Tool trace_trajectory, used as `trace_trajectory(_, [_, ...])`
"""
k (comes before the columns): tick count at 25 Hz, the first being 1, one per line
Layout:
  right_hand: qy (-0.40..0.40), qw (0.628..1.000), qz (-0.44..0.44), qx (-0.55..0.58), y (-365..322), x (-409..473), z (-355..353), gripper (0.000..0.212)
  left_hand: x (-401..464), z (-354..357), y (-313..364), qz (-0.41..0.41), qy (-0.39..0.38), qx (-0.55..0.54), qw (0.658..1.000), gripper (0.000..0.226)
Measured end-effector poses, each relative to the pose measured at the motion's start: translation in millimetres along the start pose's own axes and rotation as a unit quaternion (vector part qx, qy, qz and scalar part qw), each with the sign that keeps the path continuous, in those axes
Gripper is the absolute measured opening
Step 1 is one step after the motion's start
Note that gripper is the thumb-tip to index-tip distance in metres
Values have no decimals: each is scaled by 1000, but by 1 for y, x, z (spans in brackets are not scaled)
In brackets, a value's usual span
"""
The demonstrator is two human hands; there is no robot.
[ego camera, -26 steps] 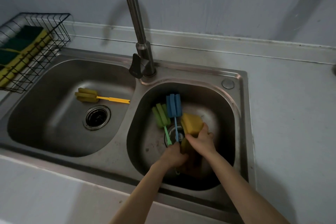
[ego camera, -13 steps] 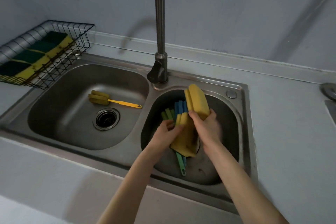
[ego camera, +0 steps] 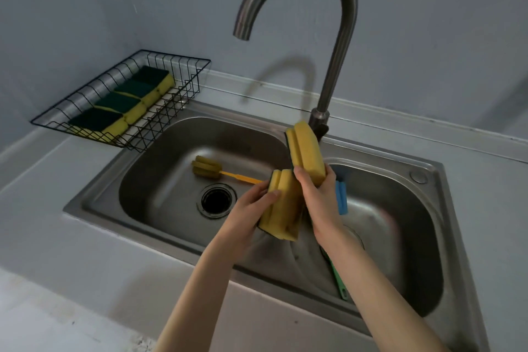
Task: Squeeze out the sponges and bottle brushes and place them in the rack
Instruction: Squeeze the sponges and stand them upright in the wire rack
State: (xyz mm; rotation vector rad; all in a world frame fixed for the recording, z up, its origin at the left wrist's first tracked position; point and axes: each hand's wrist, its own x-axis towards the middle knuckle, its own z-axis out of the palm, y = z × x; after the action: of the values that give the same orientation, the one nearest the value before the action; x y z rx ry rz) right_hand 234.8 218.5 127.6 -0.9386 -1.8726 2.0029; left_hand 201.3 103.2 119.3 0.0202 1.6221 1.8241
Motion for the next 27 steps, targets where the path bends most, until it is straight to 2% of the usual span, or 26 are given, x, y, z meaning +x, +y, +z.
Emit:
trace_trajectory(8, [-20,1000,-5,23,-16,0,89,72,-3,-86,42,-37,-63,-7,997,51])
trace_trajectory(13, [10,1000,6,12,-19,9,144,78,4,-141,63,-43,-40,31,998,48])
trace_trajectory(17, [24,999,-3,31,-24,18,178,84,13,-189,78,-32,-17,64,997,37])
trace_trajectory(21, [54,998,-18,38,-36,31,202,68,21,-230,99,27,26,87,996,39])
trace_trajectory(24, [62,996,-56,-34,-49,36,213,64,30,-250,122,79,76,31,994,52])
trace_trajectory(27, [31,986,-104,-128,-60,35,222,65,37,-259,139,129,91,-5,987,47])
